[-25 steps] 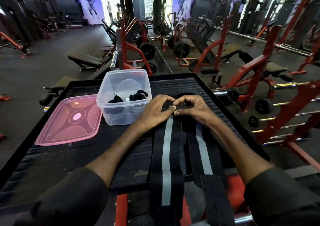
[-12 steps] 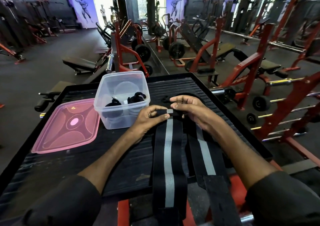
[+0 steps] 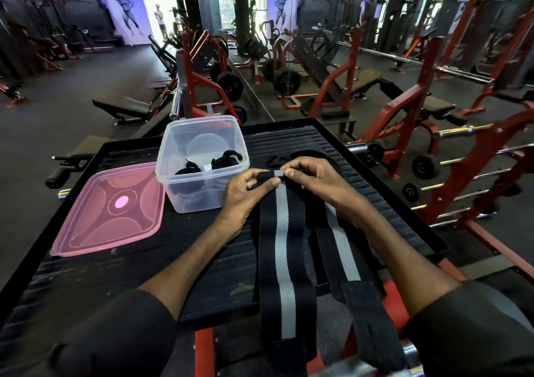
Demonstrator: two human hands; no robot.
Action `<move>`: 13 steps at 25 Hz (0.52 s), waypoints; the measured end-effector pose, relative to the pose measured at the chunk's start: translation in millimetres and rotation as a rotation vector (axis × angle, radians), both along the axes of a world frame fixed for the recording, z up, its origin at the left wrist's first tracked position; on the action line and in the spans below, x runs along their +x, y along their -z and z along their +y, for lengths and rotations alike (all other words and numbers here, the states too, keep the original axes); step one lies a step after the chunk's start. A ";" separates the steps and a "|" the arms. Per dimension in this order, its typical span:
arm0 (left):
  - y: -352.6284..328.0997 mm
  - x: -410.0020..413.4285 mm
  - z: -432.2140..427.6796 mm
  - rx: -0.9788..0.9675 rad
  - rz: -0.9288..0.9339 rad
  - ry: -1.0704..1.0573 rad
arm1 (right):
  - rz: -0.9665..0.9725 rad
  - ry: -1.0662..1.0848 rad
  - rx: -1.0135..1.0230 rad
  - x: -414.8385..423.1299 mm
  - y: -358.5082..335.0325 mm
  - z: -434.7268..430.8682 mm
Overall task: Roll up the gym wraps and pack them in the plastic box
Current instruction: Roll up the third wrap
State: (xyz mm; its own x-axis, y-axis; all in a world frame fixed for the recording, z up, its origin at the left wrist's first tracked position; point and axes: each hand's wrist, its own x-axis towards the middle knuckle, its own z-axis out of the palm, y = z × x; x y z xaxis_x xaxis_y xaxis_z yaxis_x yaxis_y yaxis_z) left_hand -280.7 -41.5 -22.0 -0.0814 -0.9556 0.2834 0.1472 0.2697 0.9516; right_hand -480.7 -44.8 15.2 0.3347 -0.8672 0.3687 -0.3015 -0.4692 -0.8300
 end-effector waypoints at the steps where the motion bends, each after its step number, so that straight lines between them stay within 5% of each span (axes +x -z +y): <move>1: -0.4 -0.7 0.2 0.004 0.011 -0.008 | 0.033 0.019 -0.085 0.9 1.4 -0.3; 8: 1.0 5.3 3.2 -0.017 -0.082 -0.022 | 0.071 0.074 -0.271 0.9 13.6 1.0; 13: -5.0 21.1 -4.9 -0.076 -0.427 0.087 | 0.103 0.075 -0.273 -4.1 20.1 1.8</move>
